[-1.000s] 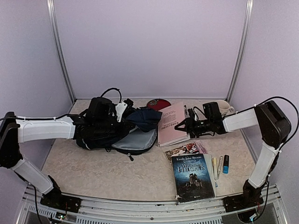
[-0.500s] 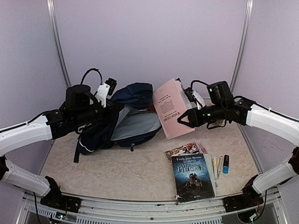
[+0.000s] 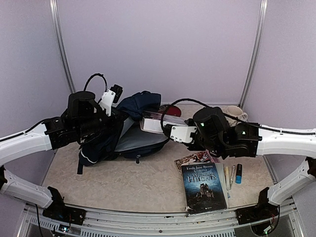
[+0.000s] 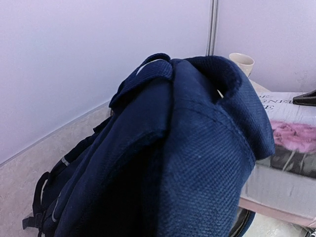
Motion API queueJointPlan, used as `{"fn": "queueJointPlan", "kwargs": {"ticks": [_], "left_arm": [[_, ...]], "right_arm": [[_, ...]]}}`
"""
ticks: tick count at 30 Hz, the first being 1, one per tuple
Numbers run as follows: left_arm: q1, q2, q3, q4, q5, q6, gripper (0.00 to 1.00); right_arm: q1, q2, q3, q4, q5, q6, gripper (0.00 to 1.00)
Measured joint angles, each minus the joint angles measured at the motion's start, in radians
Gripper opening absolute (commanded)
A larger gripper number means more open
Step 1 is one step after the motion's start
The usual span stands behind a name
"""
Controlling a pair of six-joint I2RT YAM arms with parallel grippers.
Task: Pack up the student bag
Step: Pick up the book.
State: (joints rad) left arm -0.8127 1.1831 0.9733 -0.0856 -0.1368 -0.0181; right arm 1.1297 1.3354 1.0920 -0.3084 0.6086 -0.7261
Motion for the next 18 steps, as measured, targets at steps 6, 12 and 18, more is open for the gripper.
{"fn": "queueJointPlan", "kwargs": {"ticks": [6,12,18], "left_arm": [[-0.009,0.011,0.0,-0.034,-0.06,0.002,0.0],[-0.026,0.013,-0.003,-0.02,-0.066,0.019,0.0],[-0.058,0.005,-0.037,0.004,-0.013,0.05,0.0]], "right_arm": [[0.078,0.022,-0.095,0.103,0.164,-0.242,0.28],[0.139,0.023,-0.164,0.097,0.176,-0.327,0.29],[0.136,0.126,-0.138,0.216,0.18,-0.362,0.28]]}}
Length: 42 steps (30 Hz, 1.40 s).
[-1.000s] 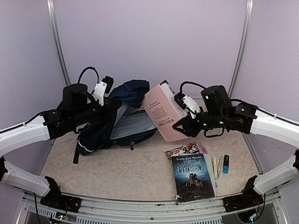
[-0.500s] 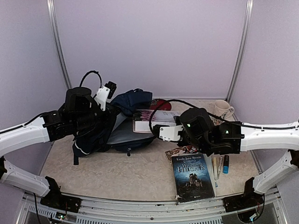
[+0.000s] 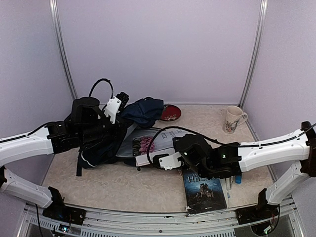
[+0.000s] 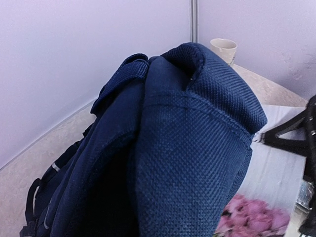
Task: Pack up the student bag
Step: Pick up the book, then place the book in the largest pocket of the bag.
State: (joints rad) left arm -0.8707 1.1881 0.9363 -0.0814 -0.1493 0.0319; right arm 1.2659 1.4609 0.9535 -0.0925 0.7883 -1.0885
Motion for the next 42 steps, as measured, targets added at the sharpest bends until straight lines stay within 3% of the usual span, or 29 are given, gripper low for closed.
{"fn": "queueJointPlan", "kwargs": {"ticks": [6,12,16,27,42], "left_arm": [[-0.032,-0.005,-0.019,0.007,0.065,0.002,0.0],[-0.035,-0.005,-0.019,0.022,0.101,-0.002,0.0],[-0.034,-0.003,-0.019,0.023,0.099,-0.006,0.0],[-0.033,0.006,-0.019,0.048,0.098,-0.027,0.0],[-0.026,0.025,-0.011,0.081,0.12,-0.031,0.0]], "right_arm": [[-0.034,0.217,0.064,0.161,-0.01,-0.024,0.36],[-0.072,0.435,0.241,0.194,0.007,0.032,0.81],[-0.075,0.524,0.351,0.126,0.02,0.135,0.99],[-0.018,0.432,0.393,-0.076,-0.104,0.422,1.0],[-0.005,0.074,0.238,-0.09,-0.539,0.718,0.99]]}}
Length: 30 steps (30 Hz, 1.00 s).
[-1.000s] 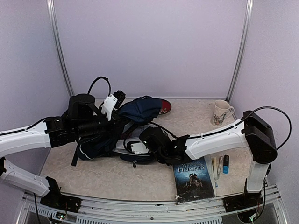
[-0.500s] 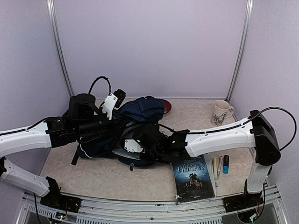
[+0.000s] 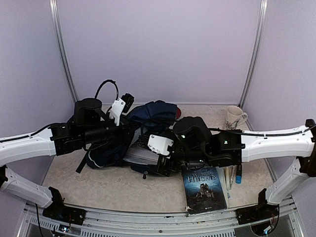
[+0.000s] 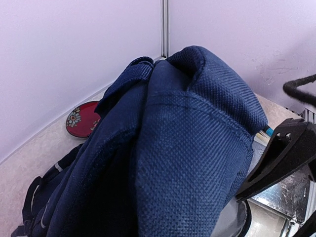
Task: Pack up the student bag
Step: Place the book in the largest pocket of the bag.
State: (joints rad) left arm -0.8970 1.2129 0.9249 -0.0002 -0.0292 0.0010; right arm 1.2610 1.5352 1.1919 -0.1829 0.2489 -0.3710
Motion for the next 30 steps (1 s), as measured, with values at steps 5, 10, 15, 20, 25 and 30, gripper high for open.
{"fn": "queueJointPlan", "kwargs": {"ticks": [5,10,15,20,25,30], "left_arm": [[0.0,0.0,0.0,0.0,0.004,0.0,0.0],[0.0,-0.004,-0.01,0.011,0.005,0.001,0.0],[-0.009,-0.007,-0.014,0.016,0.003,0.017,0.0],[-0.025,-0.017,-0.038,0.027,0.014,0.063,0.0],[-0.008,-0.024,-0.044,0.029,0.06,0.09,0.0],[0.046,-0.023,-0.051,0.045,0.169,0.066,0.0]], "right_arm": [[-0.119,-0.19,-0.183,0.074,-0.181,0.24,0.83],[-0.367,-0.325,-0.392,0.163,-0.262,0.547,0.73],[-0.434,-0.209,-0.405,0.171,-0.322,0.7,0.74],[-0.457,0.018,-0.322,0.238,-0.459,0.725,0.7],[-0.462,0.264,-0.171,0.363,-0.687,0.795,0.62],[-0.46,0.404,-0.107,0.563,-0.805,0.954,0.6]]}}
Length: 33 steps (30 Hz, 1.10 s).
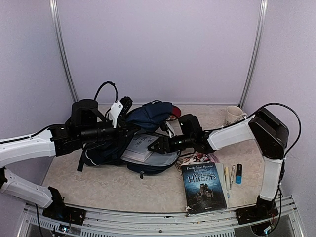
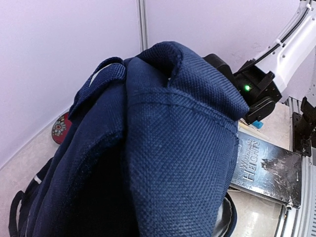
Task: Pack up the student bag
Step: Place the book in the largest pocket of the bag, then pick up the book from the center of the board.
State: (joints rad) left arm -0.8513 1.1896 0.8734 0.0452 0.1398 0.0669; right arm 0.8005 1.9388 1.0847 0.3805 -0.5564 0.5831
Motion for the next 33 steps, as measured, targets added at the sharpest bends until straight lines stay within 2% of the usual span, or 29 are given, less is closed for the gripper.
{"fn": "queueJointPlan", "kwargs": {"ticks": [6,10,16,21,22,24,25,27,29,33], "left_arm": [[0.031,0.019,-0.022,0.06,0.092,-0.019,0.0],[0.044,-0.014,-0.075,0.113,0.095,-0.032,0.0],[0.044,-0.04,-0.08,0.115,0.038,-0.028,0.0],[0.039,-0.044,-0.08,0.118,0.012,-0.021,0.0],[0.038,-0.044,-0.08,0.116,0.01,-0.019,0.0],[0.037,-0.043,-0.08,0.116,0.009,-0.017,0.0],[0.036,-0.043,-0.08,0.116,0.009,-0.017,0.0],[0.034,-0.042,-0.08,0.114,0.008,-0.015,0.0],[0.027,-0.042,-0.08,0.11,0.005,-0.01,0.0],[0.016,-0.037,-0.08,0.098,0.003,0.003,0.0]], "right_arm": [[0.017,0.045,0.036,0.092,-0.011,0.093,0.62],[0.026,0.019,0.026,0.06,0.015,0.086,0.71],[0.035,-0.154,0.014,-0.211,0.099,0.003,0.81],[0.035,-0.421,-0.057,-0.496,0.297,-0.011,0.85],[0.034,-0.465,-0.071,-0.544,0.334,-0.004,0.83],[0.034,-0.557,-0.115,-0.654,0.409,0.018,0.72],[0.034,-0.595,-0.14,-0.718,0.441,0.035,0.7],[0.047,-0.637,-0.169,-0.851,0.504,0.059,0.76],[0.114,-0.637,-0.163,-0.967,0.583,0.06,0.82],[0.423,-0.57,-0.063,-1.086,0.687,-0.005,0.93]]}}
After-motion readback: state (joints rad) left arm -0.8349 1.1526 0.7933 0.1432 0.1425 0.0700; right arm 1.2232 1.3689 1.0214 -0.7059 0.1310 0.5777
